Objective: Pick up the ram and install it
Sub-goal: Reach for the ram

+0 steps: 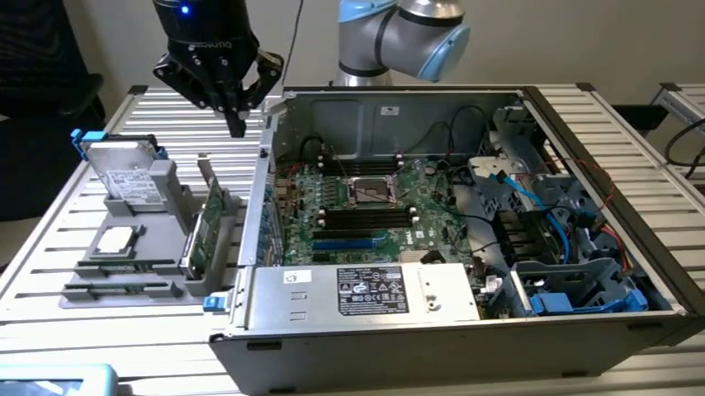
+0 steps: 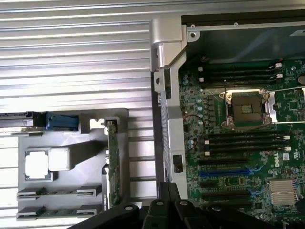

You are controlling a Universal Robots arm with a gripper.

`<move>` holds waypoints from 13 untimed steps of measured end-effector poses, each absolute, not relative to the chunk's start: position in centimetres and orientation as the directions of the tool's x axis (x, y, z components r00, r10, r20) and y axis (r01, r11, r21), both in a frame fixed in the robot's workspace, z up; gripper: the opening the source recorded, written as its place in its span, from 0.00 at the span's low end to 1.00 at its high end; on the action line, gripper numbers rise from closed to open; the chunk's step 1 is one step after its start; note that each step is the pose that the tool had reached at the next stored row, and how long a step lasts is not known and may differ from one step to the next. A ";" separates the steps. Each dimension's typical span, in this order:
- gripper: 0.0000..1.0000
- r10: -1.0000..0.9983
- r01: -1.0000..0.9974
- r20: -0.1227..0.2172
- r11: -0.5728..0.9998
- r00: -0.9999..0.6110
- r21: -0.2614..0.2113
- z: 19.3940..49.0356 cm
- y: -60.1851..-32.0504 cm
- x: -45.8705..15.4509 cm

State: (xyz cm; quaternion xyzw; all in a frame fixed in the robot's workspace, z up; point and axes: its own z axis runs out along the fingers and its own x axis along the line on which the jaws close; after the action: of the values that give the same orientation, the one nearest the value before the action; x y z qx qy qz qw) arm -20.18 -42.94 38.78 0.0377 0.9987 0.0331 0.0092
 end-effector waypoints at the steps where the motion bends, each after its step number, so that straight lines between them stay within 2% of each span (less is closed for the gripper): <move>1: 0.11 0.076 0.075 -0.016 0.995 -0.997 0.067 38.7 -43.1 -20.6; 13: 0.11 0.076 0.075 -0.012 0.995 -0.997 0.069 37.3 -45.7 -24.8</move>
State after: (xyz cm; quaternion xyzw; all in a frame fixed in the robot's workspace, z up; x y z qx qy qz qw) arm -24.79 -45.67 37.29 0.0378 0.9987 0.0344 0.0071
